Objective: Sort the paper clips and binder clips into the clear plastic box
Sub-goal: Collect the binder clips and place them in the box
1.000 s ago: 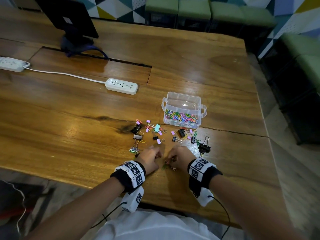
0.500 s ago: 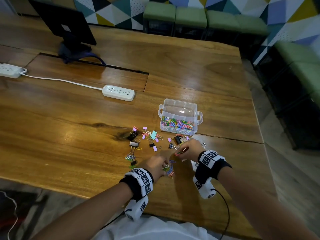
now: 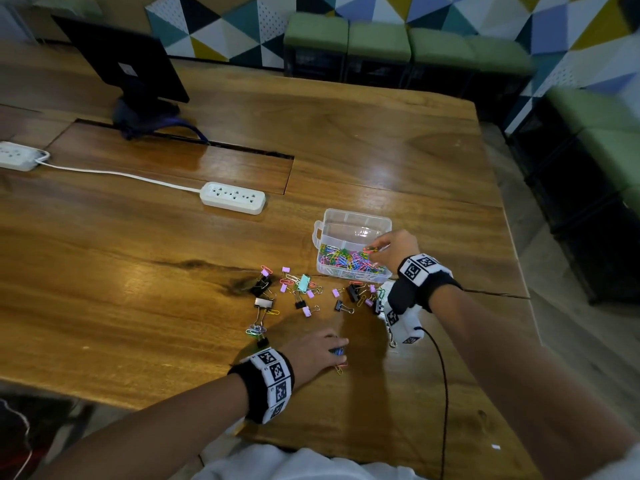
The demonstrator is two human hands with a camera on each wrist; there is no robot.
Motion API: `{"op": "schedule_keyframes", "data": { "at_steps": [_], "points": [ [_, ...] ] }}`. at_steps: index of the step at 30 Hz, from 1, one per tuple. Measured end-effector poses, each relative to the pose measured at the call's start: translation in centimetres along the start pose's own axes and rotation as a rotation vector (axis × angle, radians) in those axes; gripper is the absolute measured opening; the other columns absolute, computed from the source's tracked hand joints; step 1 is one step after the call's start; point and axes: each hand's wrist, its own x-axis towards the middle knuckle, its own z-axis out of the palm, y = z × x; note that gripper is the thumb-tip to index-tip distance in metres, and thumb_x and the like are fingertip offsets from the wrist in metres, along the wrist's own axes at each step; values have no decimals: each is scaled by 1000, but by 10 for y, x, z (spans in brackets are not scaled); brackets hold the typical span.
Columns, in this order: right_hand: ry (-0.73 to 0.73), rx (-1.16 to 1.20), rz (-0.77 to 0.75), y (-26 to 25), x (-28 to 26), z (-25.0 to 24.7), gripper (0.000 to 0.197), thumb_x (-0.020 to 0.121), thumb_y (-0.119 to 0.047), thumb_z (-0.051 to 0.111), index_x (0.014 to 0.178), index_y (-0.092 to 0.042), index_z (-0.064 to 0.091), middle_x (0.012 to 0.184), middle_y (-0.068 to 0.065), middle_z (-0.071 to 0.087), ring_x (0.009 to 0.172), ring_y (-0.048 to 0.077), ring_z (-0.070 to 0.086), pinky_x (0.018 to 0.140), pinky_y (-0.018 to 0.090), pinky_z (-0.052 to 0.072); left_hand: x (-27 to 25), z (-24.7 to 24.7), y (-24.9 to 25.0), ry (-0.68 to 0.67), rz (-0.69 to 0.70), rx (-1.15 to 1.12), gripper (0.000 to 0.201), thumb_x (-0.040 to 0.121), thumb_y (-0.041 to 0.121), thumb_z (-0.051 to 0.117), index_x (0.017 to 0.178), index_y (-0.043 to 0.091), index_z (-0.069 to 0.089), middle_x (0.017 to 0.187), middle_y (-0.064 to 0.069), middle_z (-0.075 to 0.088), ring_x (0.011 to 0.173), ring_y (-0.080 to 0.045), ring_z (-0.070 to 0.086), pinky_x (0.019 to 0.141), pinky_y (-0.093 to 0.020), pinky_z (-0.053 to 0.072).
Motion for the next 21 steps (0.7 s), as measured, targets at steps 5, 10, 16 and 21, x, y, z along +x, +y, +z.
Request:
{"op": "schedule_keyframes", "data": {
  "at_steps": [5, 10, 16, 21],
  "points": [
    [1, -5, -18, 1, 8, 6, 16, 81, -6, 67, 94, -13, 73, 104, 5, 71, 97, 15, 65, 77, 21, 50, -1, -5, -6, 3, 2, -10, 42, 97, 9, 46, 138, 10, 46, 152, -10, 32, 139, -25, 27, 113, -36, 30],
    [-58, 20, -41, 6, 5, 5, 23, 86, -2, 58, 99, -15, 71, 106, 3, 70, 98, 17, 64, 76, 25, 51, 6, -6, -6, 6, -59, -93, 30, 96, 16, 49, 125, 10, 55, 135, -12, 47, 122, -24, 46, 103, -34, 41],
    [-24, 32, -91, 13, -7, 3, 22, 86, -2, 56, 94, -17, 71, 102, 5, 70, 92, 17, 65, 66, 20, 51, 24, -18, -15, -100, -87, -154, 26, 92, 4, 52, 116, 6, 63, 121, -13, 59, 114, -27, 54, 95, -34, 45],
    [-101, -192, -251, 20, -36, 7, 23, 87, -2, 54, 99, -15, 69, 103, 3, 69, 84, 10, 60, 78, 16, 49, 29, -13, -19, -151, -136, -206, 24, 91, 3, 53, 111, 4, 65, 114, -14, 64, 107, -28, 59, 90, -33, 46]
  ]
}}
